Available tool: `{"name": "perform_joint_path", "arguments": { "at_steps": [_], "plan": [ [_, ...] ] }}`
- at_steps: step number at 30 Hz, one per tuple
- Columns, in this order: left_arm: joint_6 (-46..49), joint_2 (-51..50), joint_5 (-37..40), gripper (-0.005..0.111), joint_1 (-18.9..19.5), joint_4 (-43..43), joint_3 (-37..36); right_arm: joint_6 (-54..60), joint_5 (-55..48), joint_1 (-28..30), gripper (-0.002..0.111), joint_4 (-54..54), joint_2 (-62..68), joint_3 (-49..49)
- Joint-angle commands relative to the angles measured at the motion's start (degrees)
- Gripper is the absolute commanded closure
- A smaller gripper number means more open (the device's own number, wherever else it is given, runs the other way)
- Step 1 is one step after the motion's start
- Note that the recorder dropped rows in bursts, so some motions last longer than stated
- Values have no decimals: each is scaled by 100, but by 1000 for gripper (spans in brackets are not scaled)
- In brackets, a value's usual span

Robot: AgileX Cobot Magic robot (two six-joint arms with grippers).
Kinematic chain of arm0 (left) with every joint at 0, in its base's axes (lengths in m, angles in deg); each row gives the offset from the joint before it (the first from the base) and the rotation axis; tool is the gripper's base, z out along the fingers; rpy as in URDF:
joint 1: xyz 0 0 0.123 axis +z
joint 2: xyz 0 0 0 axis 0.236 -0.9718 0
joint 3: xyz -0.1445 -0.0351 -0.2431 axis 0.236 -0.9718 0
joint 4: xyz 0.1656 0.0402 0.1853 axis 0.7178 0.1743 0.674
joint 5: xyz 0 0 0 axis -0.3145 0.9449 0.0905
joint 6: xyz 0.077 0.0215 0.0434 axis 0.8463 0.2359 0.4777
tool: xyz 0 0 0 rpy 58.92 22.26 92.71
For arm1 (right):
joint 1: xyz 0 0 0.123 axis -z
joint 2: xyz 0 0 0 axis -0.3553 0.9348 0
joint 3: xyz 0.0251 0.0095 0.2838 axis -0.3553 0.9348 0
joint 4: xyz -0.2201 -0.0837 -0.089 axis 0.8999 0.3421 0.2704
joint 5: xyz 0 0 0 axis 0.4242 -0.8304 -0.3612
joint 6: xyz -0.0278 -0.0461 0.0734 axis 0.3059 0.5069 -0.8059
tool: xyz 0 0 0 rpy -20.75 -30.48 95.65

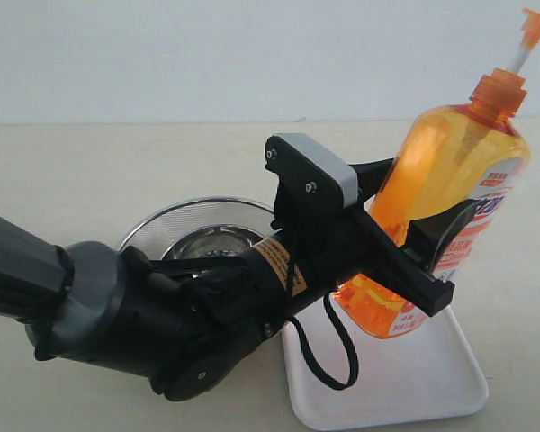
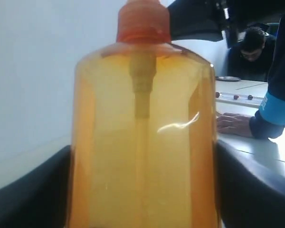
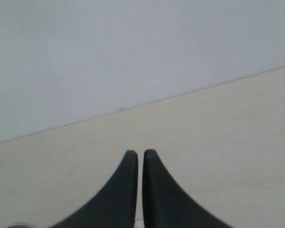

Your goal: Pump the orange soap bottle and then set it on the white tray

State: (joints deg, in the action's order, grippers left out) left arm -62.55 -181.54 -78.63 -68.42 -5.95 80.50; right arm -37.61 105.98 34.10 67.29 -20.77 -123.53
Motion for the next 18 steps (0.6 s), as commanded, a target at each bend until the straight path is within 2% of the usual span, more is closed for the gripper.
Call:
{"name": "perform_joint_path", "arguments": {
  "at_steps": [1, 5, 18],
  "plan": [
    [78, 145, -526, 102, -41, 16, 38, 858, 1377, 315, 108, -501, 673, -101],
    [145, 145, -526, 102, -41, -68, 50, 1282, 2300, 315, 108, -1003, 901, -81],
    [249, 52, -526, 102, -41, -322, 72, 1526, 3962, 301, 108, -933, 901, -81]
  ]
}}
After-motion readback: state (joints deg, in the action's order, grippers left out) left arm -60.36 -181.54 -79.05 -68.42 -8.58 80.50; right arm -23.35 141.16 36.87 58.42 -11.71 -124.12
